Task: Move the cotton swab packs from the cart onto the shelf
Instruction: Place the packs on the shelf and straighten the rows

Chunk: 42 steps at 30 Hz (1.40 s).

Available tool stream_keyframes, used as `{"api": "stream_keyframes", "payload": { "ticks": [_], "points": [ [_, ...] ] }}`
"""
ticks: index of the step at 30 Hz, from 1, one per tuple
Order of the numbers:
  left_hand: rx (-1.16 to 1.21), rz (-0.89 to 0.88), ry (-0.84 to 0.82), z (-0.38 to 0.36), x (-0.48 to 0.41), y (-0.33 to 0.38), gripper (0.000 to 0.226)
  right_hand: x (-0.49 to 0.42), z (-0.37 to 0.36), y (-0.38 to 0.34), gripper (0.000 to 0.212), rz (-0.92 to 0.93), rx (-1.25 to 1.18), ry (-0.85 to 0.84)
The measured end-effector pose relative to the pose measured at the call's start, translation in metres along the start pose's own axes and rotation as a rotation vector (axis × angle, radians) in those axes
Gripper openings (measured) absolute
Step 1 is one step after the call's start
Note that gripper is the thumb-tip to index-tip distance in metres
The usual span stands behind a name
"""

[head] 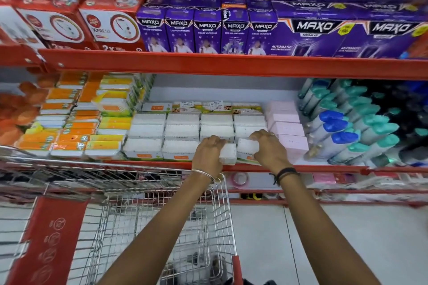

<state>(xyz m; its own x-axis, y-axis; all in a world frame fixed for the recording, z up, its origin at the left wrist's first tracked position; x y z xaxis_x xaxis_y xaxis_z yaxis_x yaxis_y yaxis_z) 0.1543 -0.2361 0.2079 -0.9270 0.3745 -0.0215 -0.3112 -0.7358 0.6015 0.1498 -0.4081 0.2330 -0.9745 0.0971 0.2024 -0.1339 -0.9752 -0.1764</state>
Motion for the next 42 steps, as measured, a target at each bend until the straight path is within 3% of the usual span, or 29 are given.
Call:
{"api": "stream_keyframes", "payload": {
  "ticks": [16, 22, 24, 27, 29, 32, 34, 37, 40, 42],
  "points": [
    [-0.062, 0.065, -0.08, -0.019, -0.026, -0.01, 0.063, -0.033, -0.028, 0.007, 0.058, 0.036, 0.026, -0.101],
    [-0.051, 0.053, -0.057, -0.025, -0.025, -0.015, 0.064, -0.023, -0.037, 0.008, 0.065, 0.042, -0.051, -0.019],
    [0.009, 0.048, 0.024, -0.027, -0.017, -0.015, 0.058, -0.015, -0.041, 0.006, 0.063, 0.032, -0.142, 0.043],
    [0.269, 0.134, 0.358, -0.03, 0.001, -0.007, 0.045, 0.0, -0.048, 0.002, 0.046, -0.148, -0.408, 0.22],
    [0.526, 0.366, 0.548, -0.037, 0.01, -0.004, 0.042, 0.009, -0.053, -0.003, 0.04, -0.358, -0.667, 0.282],
    [0.998, 0.873, 0.566, -0.054, 0.005, -0.008, 0.053, 0.01, -0.064, -0.003, 0.051, -0.693, -1.038, 0.178],
    [1.342, 1.071, 0.565, -0.054, 0.0, -0.005, 0.037, 0.005, -0.071, 0.001, 0.056, -0.828, -1.256, 0.031],
    [1.557, 1.174, 0.559, -0.047, -0.011, 0.001, 0.035, -0.002, -0.07, 0.002, 0.054, -0.851, -1.488, -0.092],
    [1.648, 1.207, 0.567, -0.046, -0.018, 0.005, 0.054, -0.005, -0.067, 0.002, 0.054, -0.859, -1.536, -0.159],
    [1.676, 1.226, 0.576, -0.042, -0.021, 0.007, 0.054, -0.008, -0.066, 0.002, 0.054, -0.85, -1.558, -0.178]
  ]
}}
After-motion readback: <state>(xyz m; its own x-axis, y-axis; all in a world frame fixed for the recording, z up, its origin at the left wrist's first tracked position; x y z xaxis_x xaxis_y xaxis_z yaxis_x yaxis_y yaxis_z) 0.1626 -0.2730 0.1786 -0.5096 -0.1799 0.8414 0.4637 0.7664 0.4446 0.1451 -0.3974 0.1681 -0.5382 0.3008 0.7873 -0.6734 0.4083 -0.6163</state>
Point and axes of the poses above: each hand's wrist, its own x-axis away from the middle knuckle, its own z-axis out of the back of the hand, y = z × x, the point moved 1 cm from there along -x, towards the middle knuckle, and after that the axes turned 11 degrees about x, right-handed, at the moved point
